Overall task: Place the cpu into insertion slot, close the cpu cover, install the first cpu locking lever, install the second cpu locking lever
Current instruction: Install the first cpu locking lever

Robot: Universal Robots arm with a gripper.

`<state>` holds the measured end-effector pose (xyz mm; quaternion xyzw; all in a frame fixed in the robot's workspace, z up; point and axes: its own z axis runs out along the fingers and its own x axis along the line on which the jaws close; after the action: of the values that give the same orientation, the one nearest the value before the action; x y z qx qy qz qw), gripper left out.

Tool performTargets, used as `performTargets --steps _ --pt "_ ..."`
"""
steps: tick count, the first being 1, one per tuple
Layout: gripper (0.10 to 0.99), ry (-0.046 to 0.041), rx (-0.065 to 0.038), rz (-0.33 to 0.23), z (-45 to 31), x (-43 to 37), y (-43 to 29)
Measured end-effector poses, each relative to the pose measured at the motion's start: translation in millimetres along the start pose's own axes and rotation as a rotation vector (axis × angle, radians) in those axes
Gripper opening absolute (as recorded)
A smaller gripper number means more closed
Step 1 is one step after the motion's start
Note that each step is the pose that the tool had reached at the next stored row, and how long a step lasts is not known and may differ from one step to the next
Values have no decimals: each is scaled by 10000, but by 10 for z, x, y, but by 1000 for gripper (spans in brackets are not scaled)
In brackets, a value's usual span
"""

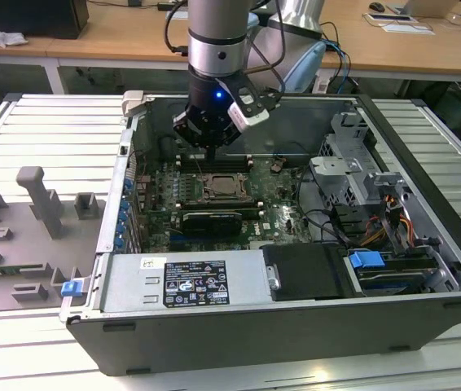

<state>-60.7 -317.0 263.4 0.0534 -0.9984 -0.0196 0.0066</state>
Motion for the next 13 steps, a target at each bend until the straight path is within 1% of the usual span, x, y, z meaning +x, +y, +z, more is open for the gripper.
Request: performTargets --steps 4,7,9,12,13 --pt "106 0 0 -2 1 77 8" --pt "106 -2 -1 3 3 151 16" --pt "106 -7 -4 134 6 179 22" --pt "106 -10 -4 204 8 284 33" --pt "106 -10 -3 204 8 297 34"
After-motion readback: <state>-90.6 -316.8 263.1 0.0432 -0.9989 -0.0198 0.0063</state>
